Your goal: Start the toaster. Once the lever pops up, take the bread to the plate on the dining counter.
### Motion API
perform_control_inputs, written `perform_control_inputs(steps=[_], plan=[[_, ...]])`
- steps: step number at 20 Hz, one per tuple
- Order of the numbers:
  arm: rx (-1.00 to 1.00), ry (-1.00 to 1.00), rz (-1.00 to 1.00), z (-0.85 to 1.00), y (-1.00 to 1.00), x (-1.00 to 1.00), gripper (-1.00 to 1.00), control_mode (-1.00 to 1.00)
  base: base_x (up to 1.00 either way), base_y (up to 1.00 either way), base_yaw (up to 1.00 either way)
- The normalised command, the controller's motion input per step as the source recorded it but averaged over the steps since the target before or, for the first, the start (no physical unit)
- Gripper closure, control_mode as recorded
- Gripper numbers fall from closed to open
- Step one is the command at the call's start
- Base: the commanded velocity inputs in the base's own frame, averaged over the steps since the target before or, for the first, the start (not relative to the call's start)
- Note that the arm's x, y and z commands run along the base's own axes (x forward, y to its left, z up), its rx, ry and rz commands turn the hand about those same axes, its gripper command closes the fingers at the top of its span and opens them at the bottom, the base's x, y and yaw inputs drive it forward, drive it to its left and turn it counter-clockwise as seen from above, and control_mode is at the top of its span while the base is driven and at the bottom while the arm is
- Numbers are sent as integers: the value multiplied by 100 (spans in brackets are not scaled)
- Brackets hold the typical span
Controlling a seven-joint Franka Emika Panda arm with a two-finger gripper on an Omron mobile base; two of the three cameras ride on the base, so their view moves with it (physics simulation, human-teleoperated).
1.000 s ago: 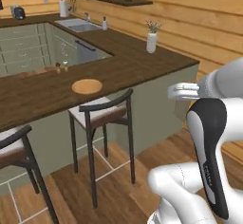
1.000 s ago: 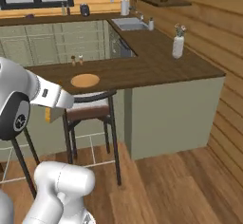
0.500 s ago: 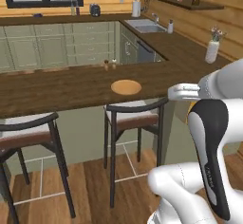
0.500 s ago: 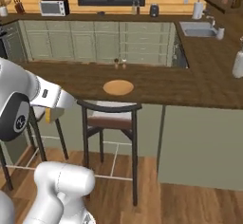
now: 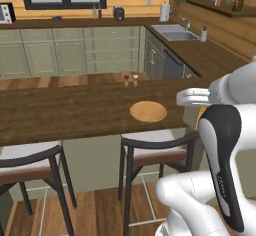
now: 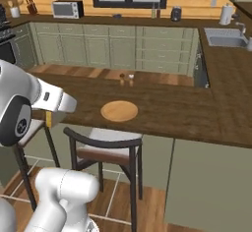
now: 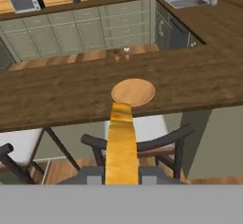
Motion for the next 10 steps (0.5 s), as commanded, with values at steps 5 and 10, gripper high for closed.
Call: perform_control_inputs(steps=[5,10], plan=[[0,0,0,0,0,0,100,100,93,-23,3],[3,1,5,-9,-19,27,100,-100,48,-16,3]])
